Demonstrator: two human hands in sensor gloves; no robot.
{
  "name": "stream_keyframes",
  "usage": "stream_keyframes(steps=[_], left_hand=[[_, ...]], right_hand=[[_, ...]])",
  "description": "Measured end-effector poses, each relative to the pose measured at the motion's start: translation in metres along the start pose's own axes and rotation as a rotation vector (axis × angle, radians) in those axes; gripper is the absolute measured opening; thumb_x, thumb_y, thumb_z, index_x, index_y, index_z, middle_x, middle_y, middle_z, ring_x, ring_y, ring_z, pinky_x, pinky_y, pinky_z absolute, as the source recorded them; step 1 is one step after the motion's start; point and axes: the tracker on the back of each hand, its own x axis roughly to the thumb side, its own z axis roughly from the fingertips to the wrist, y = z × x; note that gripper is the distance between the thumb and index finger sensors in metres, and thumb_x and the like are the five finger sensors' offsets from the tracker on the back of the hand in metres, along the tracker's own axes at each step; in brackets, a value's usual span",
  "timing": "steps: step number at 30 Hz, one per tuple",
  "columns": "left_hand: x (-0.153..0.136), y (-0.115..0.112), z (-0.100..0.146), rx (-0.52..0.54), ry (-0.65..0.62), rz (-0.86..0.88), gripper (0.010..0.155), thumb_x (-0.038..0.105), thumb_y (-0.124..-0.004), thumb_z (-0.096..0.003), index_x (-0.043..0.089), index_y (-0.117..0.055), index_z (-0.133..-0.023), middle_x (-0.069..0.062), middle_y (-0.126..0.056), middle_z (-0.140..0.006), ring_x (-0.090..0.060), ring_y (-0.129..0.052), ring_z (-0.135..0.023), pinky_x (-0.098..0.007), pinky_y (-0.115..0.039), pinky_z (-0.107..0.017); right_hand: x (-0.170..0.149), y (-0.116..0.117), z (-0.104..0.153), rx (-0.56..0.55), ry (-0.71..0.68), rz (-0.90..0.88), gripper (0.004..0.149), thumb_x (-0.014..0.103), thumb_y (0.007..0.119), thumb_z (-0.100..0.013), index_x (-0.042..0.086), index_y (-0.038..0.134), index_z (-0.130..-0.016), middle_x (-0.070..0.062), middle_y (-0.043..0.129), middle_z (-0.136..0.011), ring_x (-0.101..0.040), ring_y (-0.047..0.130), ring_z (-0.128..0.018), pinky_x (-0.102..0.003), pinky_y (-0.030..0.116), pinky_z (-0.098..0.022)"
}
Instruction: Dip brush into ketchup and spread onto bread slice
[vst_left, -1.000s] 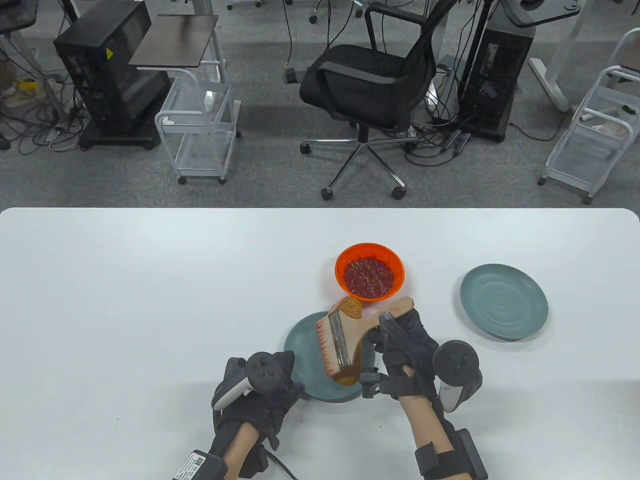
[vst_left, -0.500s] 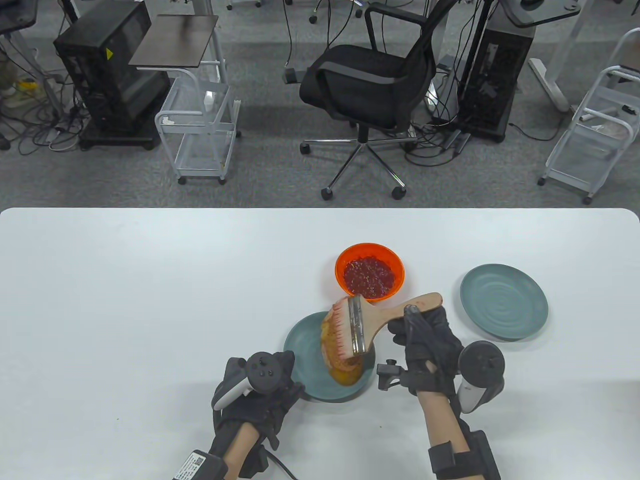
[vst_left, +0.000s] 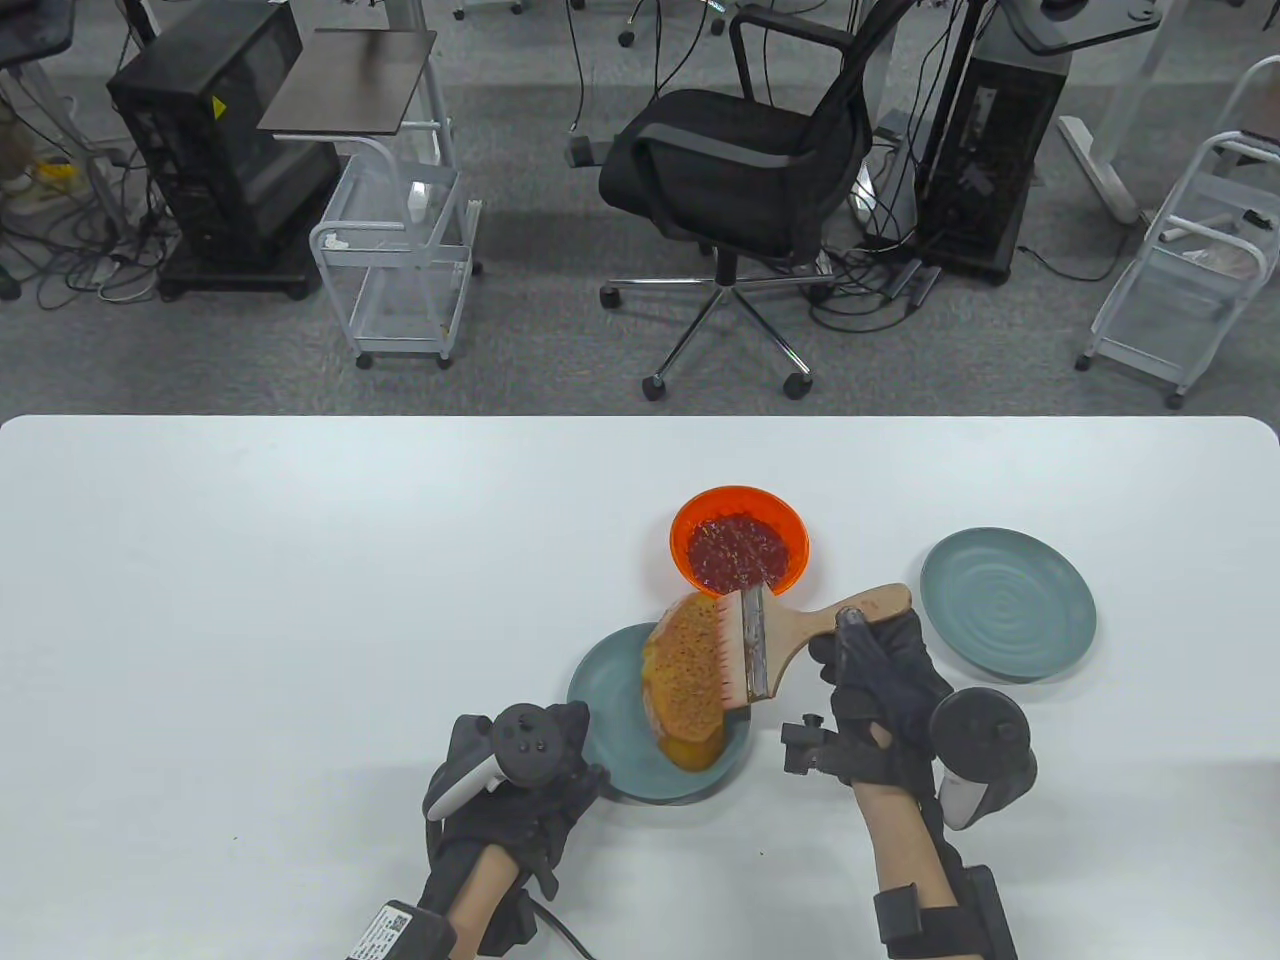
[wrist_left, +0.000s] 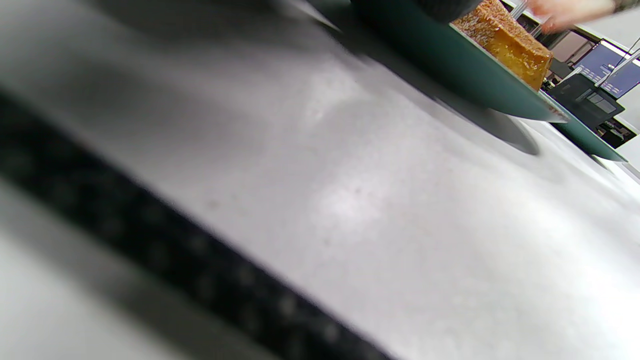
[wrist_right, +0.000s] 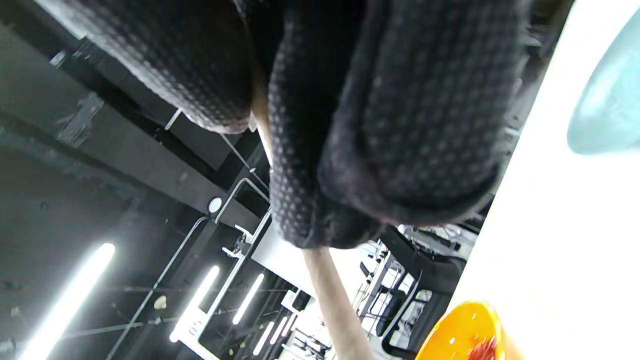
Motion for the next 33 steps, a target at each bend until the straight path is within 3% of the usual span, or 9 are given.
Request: stream_keyframes(steps=[3,7,14,17,21,23,30,33], left_hand=[[0.000,0.000,0.000,0.000,0.000,0.000,0.068,0.048,-0.049,-0.0678,0.021,-0.008,-0.114,-0.011,-0.013,-0.119,-0.038,-0.005,-0.107,-0.058,-0.014,-0.070],[-0.001,0.000,0.000,0.000,-0.001,0.000,0.068,0.048,-0.049,-0.0679,0.020,-0.007,-0.114,-0.011,-0.013,-0.119,-0.038,-0.005,-0.107,-0.058,-0.014,-0.070],[-0.001,0.000,0.000,-0.004,-0.003,0.004,0.068,0.048,-0.049,-0.0679,0.021,-0.007,-0.114,-0.011,-0.013,-0.119,-0.037,-0.004,-0.107,-0.057,-0.014,-0.070],[-0.001,0.000,0.000,-0.004,-0.002,0.003,0.068,0.048,-0.049,-0.0679,0.021,-0.007,-0.114,-0.011,-0.013,-0.119,-0.038,-0.004,-0.107,-0.057,-0.013,-0.070],[-0.001,0.000,0.000,-0.004,-0.002,0.003,0.068,0.048,-0.049,-0.0678,0.021,-0.007,-0.114,-0.011,-0.013,-0.119,-0.038,-0.004,-0.107,-0.057,-0.013,-0.070],[-0.001,0.000,0.000,-0.004,-0.002,0.003,0.068,0.048,-0.049,-0.0678,0.021,-0.007,-0.114,-0.011,-0.013,-0.119,-0.038,-0.004,-0.107,-0.057,-0.013,-0.070],[0.000,0.000,0.000,-0.006,-0.003,0.001,0.068,0.048,-0.049,-0.0679,0.021,-0.007,-0.114,-0.011,-0.012,-0.119,-0.038,-0.004,-0.107,-0.057,-0.013,-0.070],[0.000,0.000,0.000,-0.007,-0.004,0.002,0.068,0.048,-0.049,-0.0679,0.021,-0.007,-0.114,-0.011,-0.012,-0.119,-0.038,-0.004,-0.107,-0.057,-0.013,-0.070]], right_hand=[[-0.010,0.022,0.009,0.087,0.118,-0.105,0.042,0.028,0.086,-0.052,0.002,0.075,-0.083,-0.028,0.091,-0.064,-0.029,0.114,-0.035,-0.033,0.101,-0.020],[-0.011,0.039,0.016,0.123,0.132,-0.055,0.042,0.026,0.087,-0.052,0.001,0.075,-0.082,-0.030,0.090,-0.063,-0.032,0.113,-0.034,-0.034,0.100,-0.019],[0.004,0.007,0.003,-0.005,-0.086,0.115,0.042,0.029,0.087,-0.051,0.002,0.076,-0.081,-0.027,0.092,-0.062,-0.027,0.114,-0.032,-0.032,0.100,-0.018],[0.005,0.007,0.005,0.000,-0.072,0.062,0.042,0.029,0.087,-0.052,0.002,0.075,-0.082,-0.027,0.091,-0.062,-0.028,0.114,-0.032,-0.032,0.100,-0.018],[-0.001,0.031,0.015,0.120,0.050,-0.055,0.042,0.027,0.087,-0.051,0.001,0.076,-0.082,-0.029,0.091,-0.062,-0.030,0.113,-0.032,-0.034,0.100,-0.018],[0.000,0.036,0.017,0.148,0.044,-0.027,0.042,0.027,0.087,-0.051,0.001,0.076,-0.082,-0.029,0.090,-0.063,-0.031,0.113,-0.033,-0.035,0.099,-0.019],[0.005,0.006,0.002,0.054,-0.104,0.128,0.041,0.030,0.087,-0.051,0.002,0.077,-0.080,-0.027,0.092,-0.061,-0.027,0.113,-0.030,-0.033,0.098,-0.017],[0.003,-0.001,0.000,0.014,-0.069,0.076,0.041,0.030,0.086,-0.051,0.003,0.076,-0.081,-0.026,0.092,-0.062,-0.027,0.113,-0.031,-0.033,0.099,-0.018]])
